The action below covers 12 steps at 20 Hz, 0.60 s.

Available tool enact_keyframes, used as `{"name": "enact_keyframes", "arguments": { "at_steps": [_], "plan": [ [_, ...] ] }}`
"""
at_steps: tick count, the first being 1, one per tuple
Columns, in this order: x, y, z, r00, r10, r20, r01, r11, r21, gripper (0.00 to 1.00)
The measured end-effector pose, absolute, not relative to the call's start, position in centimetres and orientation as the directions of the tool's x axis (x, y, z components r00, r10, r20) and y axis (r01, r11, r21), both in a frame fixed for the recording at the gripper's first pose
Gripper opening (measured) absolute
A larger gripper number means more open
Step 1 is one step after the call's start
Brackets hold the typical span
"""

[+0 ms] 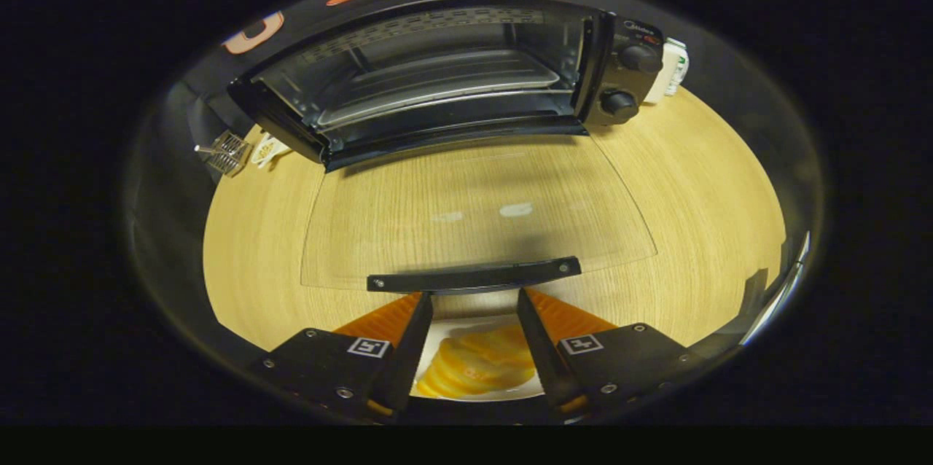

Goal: Open the toaster oven, put the food inside, and close the toaster oven door.

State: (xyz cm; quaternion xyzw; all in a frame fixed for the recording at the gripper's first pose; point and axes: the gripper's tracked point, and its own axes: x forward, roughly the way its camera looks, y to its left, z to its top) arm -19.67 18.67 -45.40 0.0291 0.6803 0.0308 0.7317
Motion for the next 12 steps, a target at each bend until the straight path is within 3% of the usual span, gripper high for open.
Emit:
{"name": "enact_keyframes", "arguments": {
  "at_steps": [5,12],
  "plan": [
    [-19.7,18.6,-45.5,0.055,0.100,-0.993,-0.011,0.995,0.100,0.71],
    [-18.7,18.3,-41.4,0.168,0.116,-0.979,0.060,0.990,0.127,0.80]
  ]
}}
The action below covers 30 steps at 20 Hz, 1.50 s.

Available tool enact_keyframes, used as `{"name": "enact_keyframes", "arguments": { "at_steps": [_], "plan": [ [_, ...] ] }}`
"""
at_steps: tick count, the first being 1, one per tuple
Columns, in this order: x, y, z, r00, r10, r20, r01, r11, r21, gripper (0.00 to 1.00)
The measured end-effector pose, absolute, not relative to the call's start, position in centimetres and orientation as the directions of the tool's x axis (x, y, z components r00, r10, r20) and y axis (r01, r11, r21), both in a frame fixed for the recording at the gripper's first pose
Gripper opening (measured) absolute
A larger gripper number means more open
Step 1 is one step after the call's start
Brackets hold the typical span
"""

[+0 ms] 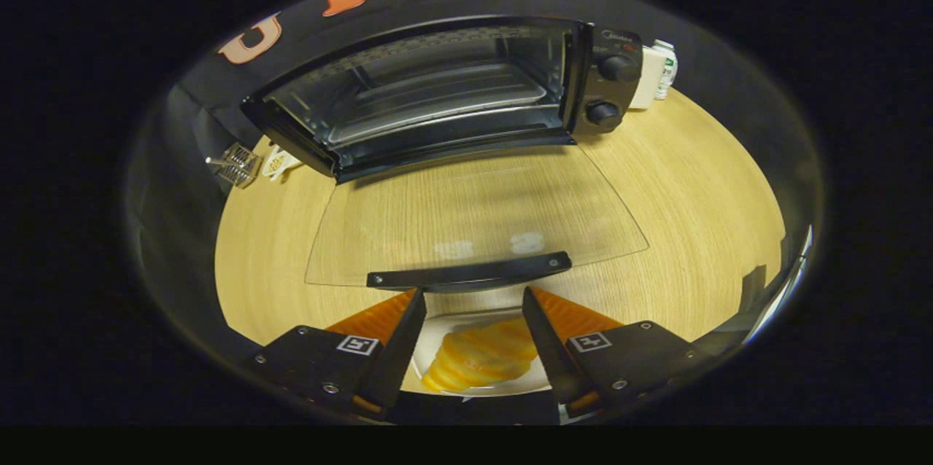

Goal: Open the toaster oven, put the food inside, and close the toaster oven door.

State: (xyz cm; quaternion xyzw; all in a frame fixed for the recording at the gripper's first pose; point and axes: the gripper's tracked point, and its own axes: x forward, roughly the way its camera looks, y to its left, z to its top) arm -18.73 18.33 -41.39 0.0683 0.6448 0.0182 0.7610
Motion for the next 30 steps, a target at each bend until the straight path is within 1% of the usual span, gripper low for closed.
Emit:
{"name": "enact_keyframes", "arguments": {
  "at_steps": [2,5,7,10,13,16,19,21,24,25,26,27,30],
  "plan": [
    [-18.5,18.1,-40.2,0.198,0.114,-0.974,0.098,0.986,0.135,0.80],
    [-18.5,17.8,-39.3,0.211,0.097,-0.973,0.154,0.979,0.131,0.83],
    [-19.3,18.0,-38.5,0.210,0.089,-0.974,0.191,0.973,0.130,0.83],
    [-22.9,17.6,-37.9,0.148,0.037,-0.988,0.251,0.965,0.074,0.86],
    [-27.0,17.7,-38.5,0.054,-0.004,-0.999,0.307,0.952,0.013,0.99],
    [-29.4,18.7,-39.6,0.000,-0.011,-1.000,0.351,0.936,-0.010,1.00],
    [-30.2,18.9,-41.2,-0.020,-0.042,-0.999,0.369,0.928,-0.047,1.00],
    [-30.5,18.9,-42.2,-0.040,-0.058,-0.998,0.391,0.918,-0.069,0.98],
    [-30.7,19.3,-43.3,-0.051,-0.061,-0.997,0.420,0.904,-0.077,0.90],
    [-30.7,19.3,-43.7,-0.053,-0.065,-0.996,0.420,0.904,-0.082,0.89],
    [-31.4,19.4,-43.9,-0.077,-0.073,-0.994,0.417,0.903,-0.099,0.86],
    [-30.7,19.3,-43.9,-0.057,-0.095,-0.994,0.403,0.908,-0.111,0.85],
    [-31.0,19.3,-44.1,-0.063,-0.127,-0.990,0.379,0.915,-0.141,0.71]
  ]
}}
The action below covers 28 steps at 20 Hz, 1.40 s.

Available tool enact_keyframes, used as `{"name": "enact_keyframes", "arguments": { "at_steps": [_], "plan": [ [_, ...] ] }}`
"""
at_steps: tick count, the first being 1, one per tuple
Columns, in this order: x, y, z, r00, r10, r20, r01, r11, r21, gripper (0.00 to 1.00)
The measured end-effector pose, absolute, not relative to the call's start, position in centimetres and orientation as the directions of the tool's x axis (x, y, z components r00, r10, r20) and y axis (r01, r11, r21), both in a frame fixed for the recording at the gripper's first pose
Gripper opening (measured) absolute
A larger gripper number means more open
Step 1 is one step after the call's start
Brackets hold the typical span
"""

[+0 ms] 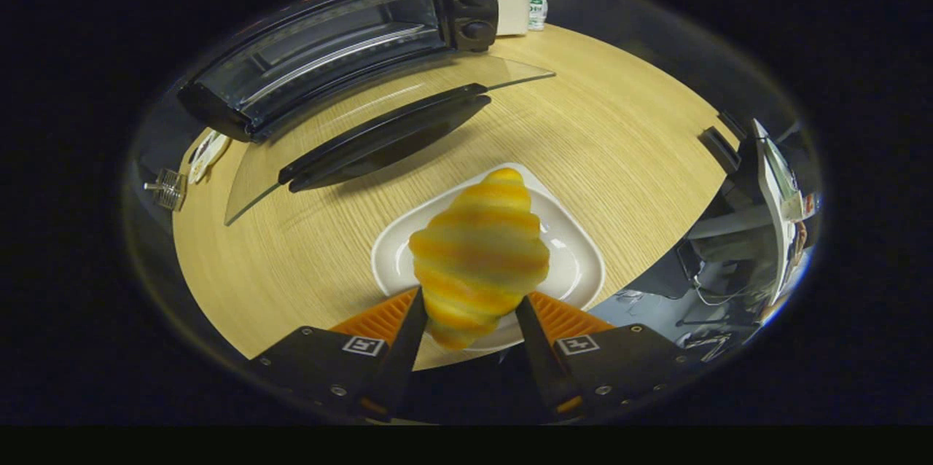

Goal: Open the toaster oven, put the food inside, and close the toaster oven door.

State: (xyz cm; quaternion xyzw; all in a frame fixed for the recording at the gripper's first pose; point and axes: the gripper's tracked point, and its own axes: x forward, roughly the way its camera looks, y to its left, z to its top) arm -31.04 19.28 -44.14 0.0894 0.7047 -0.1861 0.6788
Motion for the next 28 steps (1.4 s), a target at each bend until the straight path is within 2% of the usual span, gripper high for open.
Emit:
{"name": "enact_keyframes", "arguments": {
  "at_steps": [1,4,7,16,28],
  "plan": [
    [-30.9,19.4,-44.2,-0.057,-0.123,-0.991,0.381,0.915,-0.136,0.68],
    [-30.8,19.7,-44.1,-0.021,-0.070,-0.997,0.392,0.917,-0.073,0.52],
    [-30.8,20.8,-43.1,0.034,0.041,-0.999,0.440,0.897,0.052,0.43],
    [-24.2,22.6,-37.2,0.375,0.249,-0.893,0.396,0.827,0.398,0.42],
    [-11.3,25.0,-36.6,0.560,0.356,-0.748,0.336,0.728,0.598,0.42]
  ]
}}
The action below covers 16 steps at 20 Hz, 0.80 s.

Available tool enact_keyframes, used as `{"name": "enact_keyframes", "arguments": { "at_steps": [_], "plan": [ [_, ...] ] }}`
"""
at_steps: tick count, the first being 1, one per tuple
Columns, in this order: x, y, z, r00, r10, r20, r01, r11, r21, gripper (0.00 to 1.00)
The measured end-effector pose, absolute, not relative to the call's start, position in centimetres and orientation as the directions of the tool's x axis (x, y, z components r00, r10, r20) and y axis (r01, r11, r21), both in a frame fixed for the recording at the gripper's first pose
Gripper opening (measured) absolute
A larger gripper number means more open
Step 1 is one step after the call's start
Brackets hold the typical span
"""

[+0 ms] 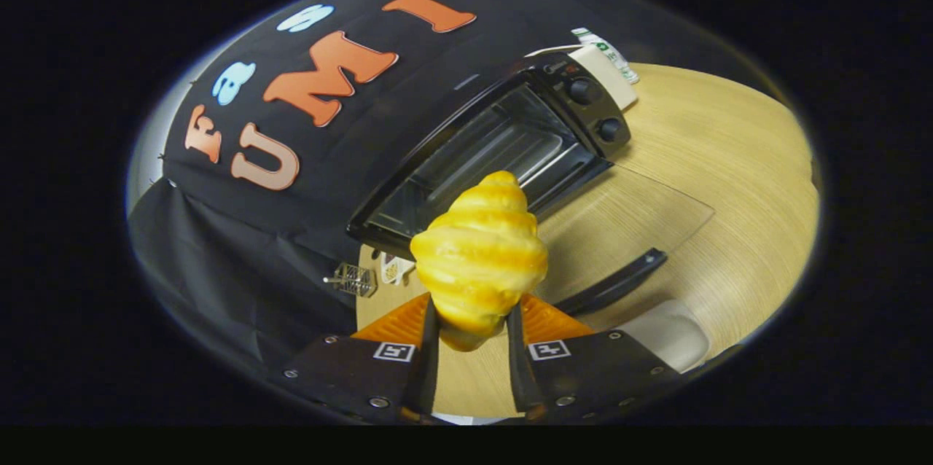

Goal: Open the toaster oven, put the food inside, and close the toaster oven door.

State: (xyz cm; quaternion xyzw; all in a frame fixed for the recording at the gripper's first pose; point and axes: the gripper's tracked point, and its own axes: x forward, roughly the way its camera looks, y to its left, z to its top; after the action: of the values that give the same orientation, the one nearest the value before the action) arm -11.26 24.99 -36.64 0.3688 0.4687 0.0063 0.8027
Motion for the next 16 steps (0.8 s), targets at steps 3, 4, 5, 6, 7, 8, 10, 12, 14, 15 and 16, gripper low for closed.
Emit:
{"name": "enact_keyframes", "arguments": {
  "at_steps": [3,4,5,6,7,8,10,12,14,15,16],
  "plan": [
    [-8.8,25.2,-37.9,0.574,0.347,-0.742,0.360,0.707,0.608,0.42],
    [-8.0,25.1,-38.0,0.585,0.342,-0.736,0.366,0.698,0.615,0.42],
    [-7.2,25.0,-38.2,0.595,0.340,-0.728,0.370,0.688,0.624,0.42],
    [-6.6,24.9,-38.5,0.601,0.338,-0.724,0.380,0.677,0.631,0.42],
    [-5.9,24.9,-38.8,0.606,0.336,-0.721,0.390,0.664,0.638,0.42],
    [-5.5,24.9,-39.0,0.610,0.335,-0.718,0.398,0.654,0.643,0.42],
    [-4.5,25.2,-39.4,0.622,0.331,-0.710,0.408,0.637,0.654,0.42],
    [-3.7,25.6,-39.9,0.624,0.333,-0.707,0.421,0.618,0.663,0.42],
    [-3.1,25.8,-40.6,0.618,0.333,-0.713,0.441,0.603,0.664,0.42],
    [-2.7,26.0,-40.7,0.619,0.339,-0.709,0.447,0.590,0.672,0.42],
    [-2.4,26.0,-40.9,0.618,0.333,-0.712,0.457,0.584,0.671,0.42]
  ]
}}
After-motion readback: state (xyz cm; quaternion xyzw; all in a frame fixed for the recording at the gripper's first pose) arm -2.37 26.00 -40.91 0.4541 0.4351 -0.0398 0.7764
